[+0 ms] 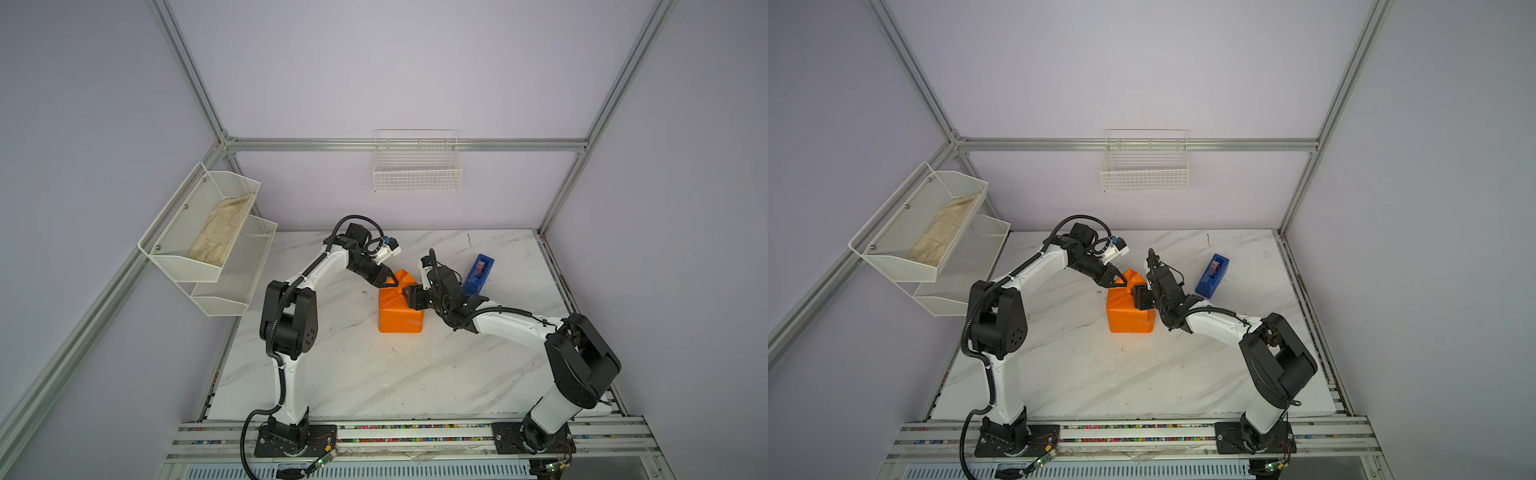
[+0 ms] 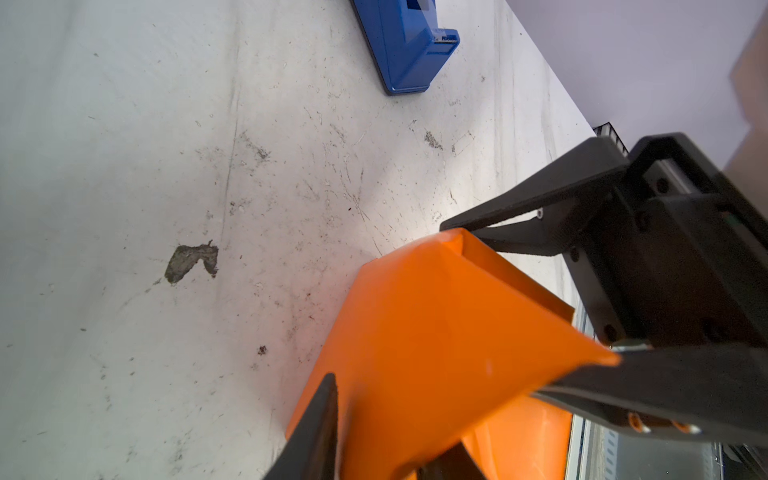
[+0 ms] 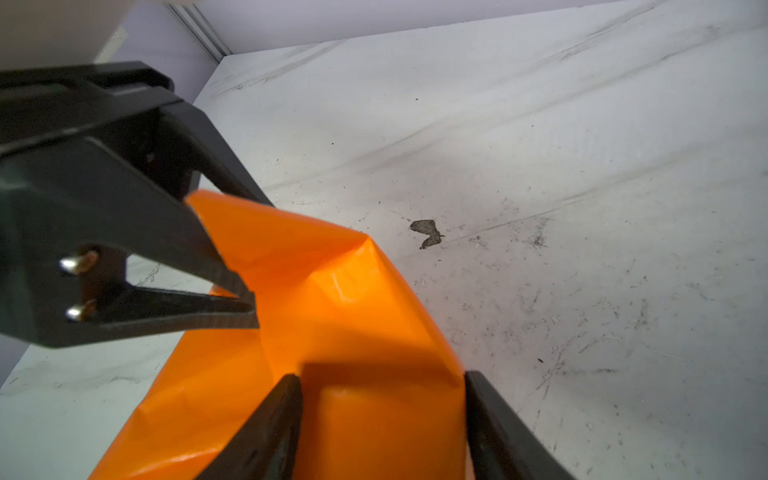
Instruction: Wrap the gift box in paper
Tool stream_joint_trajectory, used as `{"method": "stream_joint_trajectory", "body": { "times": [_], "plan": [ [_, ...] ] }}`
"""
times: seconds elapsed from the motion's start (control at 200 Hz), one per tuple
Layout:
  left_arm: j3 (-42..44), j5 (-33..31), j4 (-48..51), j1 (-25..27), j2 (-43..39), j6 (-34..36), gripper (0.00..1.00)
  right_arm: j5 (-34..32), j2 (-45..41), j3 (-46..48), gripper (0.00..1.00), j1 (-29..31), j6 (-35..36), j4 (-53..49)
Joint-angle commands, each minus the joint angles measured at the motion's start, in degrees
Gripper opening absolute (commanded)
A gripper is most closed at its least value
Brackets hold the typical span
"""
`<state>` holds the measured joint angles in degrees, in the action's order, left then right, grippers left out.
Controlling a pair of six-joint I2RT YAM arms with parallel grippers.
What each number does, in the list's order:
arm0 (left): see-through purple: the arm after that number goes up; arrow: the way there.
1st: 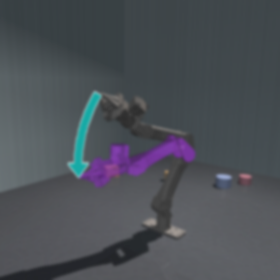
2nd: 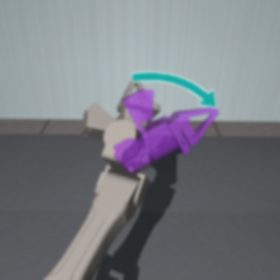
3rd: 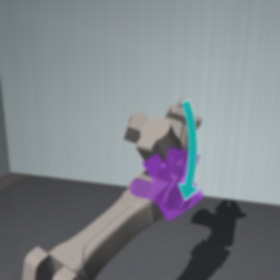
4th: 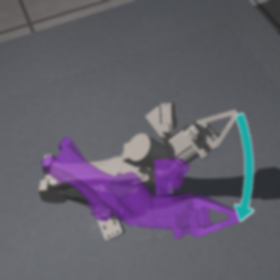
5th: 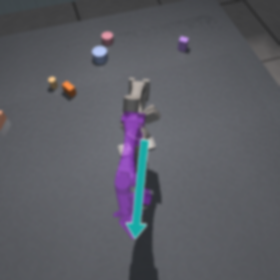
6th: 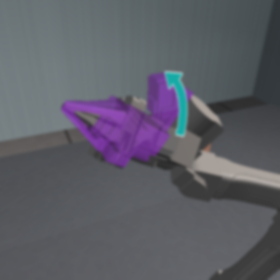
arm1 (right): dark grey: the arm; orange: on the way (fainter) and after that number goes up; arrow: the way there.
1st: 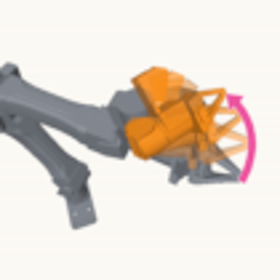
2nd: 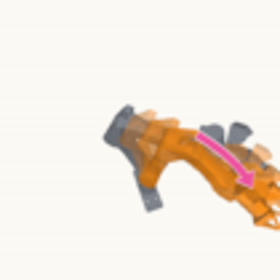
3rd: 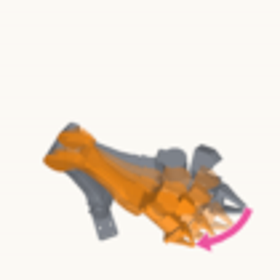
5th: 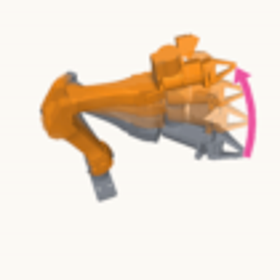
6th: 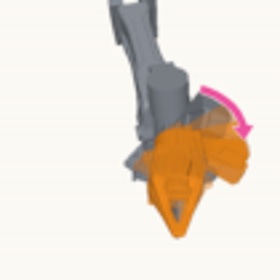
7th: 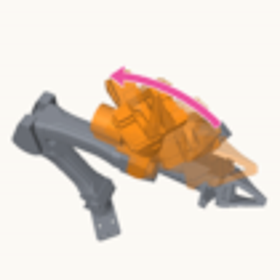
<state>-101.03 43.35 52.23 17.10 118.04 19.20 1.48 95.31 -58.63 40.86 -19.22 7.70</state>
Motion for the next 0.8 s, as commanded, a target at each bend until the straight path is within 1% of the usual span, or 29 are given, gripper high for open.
{"method": "stream_joint_trajectory", "body": {
  "times": [0.0, 0.095, 0.315, 0.49, 0.675, 0.735, 0.795],
  "plan": [
    [-7.6, 2.3, -0.1, -0.8, 0.2, 0.7, 0.28, 3.3, 3.5, 2.2, 0.62, 1.0, 1.1, -10.3],
    [-9.2, 3.2, -0.1, -1.1, 0.8, 0.0, 0.26, 3.4, 3.7, 2.2, 0.62, 1.0, 1.1, -10.2],
    [-13.0, 7.4, -0.6, -1.5, 1.7, -2.1, 0.23, 3.8, 4.0, 2.1, 0.62, 1.0, 1.0, -10.1],
    [-14.5, 9.8, -1.7, -1.5, 1.8, -3.8, 0.15, 3.8, 4.0, 2.3, 0.62, 0.9, 1.0, -10.2],
    [-14.5, 10.5, -2.2, -1.5, 1.5, -4.7, 0.02, 3.7, 4.1, 2.3, 0.62, 1.1, 0.9, -10.2],
    [-14.4, 9.2, -2.6, -1.5, 0.9, -5.6, 0.02, 3.8, 4.2, 2.3, 0.62, 1.1, 0.8, -10.2],
    [-14.1, 7.5, -4.1, -1.7, 0.0, -7.8, 0.06, 3.9, 4.3, 2.4, 0.62, 1.1, 0.8, -10.2]
  ]
}}
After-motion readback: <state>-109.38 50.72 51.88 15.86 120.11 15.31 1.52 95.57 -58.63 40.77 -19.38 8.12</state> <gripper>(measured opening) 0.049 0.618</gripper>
